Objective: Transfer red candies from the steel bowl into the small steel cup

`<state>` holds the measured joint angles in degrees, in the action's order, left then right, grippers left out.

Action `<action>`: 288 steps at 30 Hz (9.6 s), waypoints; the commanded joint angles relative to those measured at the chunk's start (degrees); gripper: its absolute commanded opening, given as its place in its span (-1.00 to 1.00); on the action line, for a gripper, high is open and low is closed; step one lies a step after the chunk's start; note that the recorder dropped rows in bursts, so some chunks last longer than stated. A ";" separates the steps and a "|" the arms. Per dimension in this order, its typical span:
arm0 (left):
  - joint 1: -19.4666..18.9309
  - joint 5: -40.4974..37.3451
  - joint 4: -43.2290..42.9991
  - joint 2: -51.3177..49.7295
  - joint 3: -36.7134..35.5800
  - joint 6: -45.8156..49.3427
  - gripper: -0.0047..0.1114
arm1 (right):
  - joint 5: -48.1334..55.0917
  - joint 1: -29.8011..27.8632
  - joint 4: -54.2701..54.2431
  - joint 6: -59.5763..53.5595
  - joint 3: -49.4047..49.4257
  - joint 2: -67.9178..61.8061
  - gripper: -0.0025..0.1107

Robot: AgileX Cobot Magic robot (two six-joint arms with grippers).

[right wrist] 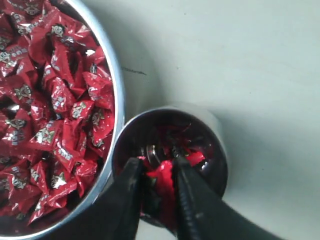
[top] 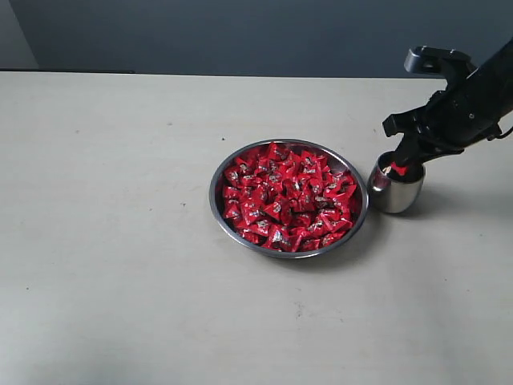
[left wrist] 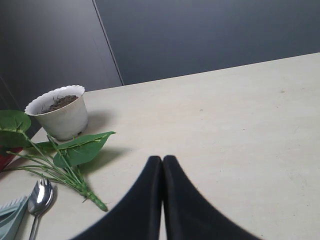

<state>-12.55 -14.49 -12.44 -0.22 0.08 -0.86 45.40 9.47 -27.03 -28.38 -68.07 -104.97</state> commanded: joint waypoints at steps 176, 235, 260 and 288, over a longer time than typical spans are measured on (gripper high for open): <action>0.16 0.76 -0.25 0.22 -0.08 -0.21 -0.91 | -5.12 20.94 -8.45 -5.31 -8.57 -10.77 -0.14; 0.16 0.76 -0.25 0.22 -0.08 -0.21 -0.91 | 5.61 18.00 -0.26 2.05 -10.52 -12.73 -0.38; 0.16 0.76 -0.25 0.22 -0.08 -0.21 -0.91 | 5.49 17.88 1.10 1.63 -10.52 -8.38 -0.96; 0.16 0.76 -0.25 0.22 -0.08 -0.21 -0.91 | 6.84 2.53 13.05 9.58 -6.89 -1.68 -0.95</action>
<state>-12.55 -14.49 -12.44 -0.22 0.08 -0.86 52.94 12.29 -12.73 -18.02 -75.41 -107.01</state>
